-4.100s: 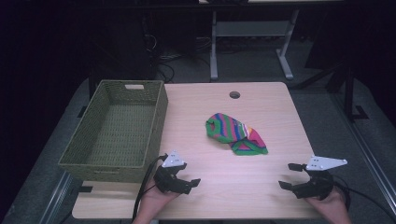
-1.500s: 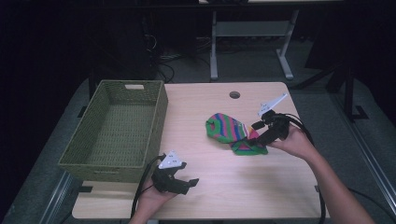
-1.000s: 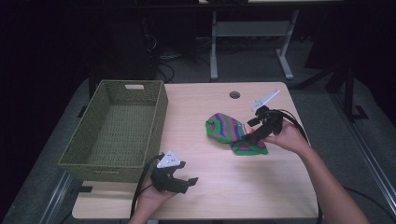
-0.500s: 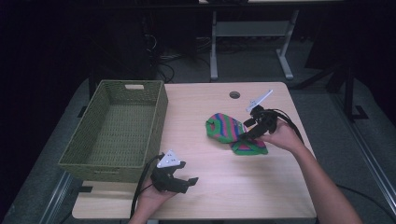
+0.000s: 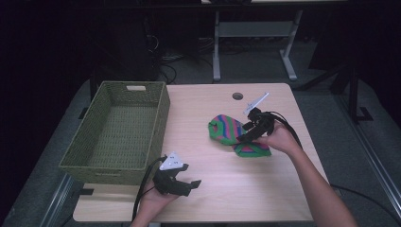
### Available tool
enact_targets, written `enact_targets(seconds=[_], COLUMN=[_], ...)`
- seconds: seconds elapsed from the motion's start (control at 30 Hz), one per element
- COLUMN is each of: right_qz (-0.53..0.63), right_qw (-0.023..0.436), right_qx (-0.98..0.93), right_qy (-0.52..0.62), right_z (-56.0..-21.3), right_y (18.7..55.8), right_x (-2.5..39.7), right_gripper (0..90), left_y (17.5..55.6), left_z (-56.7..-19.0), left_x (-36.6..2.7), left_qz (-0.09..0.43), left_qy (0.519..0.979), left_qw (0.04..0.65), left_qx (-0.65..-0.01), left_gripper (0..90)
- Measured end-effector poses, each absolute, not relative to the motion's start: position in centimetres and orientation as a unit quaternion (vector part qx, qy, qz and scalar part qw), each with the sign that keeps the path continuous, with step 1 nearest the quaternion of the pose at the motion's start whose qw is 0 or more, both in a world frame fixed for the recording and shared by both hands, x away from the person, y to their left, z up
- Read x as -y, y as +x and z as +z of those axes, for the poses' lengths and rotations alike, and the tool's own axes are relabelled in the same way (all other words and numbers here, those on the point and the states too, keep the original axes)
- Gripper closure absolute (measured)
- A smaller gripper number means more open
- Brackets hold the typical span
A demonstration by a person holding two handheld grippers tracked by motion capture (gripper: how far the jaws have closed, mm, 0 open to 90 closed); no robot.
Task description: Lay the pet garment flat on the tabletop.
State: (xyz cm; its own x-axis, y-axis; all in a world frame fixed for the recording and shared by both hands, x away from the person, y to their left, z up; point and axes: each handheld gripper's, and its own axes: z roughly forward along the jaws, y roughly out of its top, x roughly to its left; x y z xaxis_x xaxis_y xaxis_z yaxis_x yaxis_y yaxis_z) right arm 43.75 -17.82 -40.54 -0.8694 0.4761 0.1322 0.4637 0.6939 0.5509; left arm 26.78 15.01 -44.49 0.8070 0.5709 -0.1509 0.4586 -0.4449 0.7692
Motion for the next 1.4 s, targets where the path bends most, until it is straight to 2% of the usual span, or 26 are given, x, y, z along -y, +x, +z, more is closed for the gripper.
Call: enact_targets(seconds=[0.87,1.27,1.4], right_qz=[0.220,0.192,0.187], right_qw=[0.030,0.069,0.074], right_qx=[-0.930,-0.933,-0.932], right_qy=[0.293,0.297,0.302], right_z=[-43.9,-44.3,-44.3], right_y=[45.2,44.5,44.4], right_x=[16.1,15.3,15.1], right_gripper=[33.6,40.1,45.6], left_y=[26.7,26.7,26.6], left_z=[-44.5,-44.6,-44.6], left_x=[-15.0,-14.7,-14.6], left_qz=[0.065,0.065,0.064], left_qy=[0.847,0.849,0.850], left_qw=[0.431,0.429,0.428], left_qx=[-0.305,-0.301,-0.299], left_gripper=[22.8,22.8,22.9])
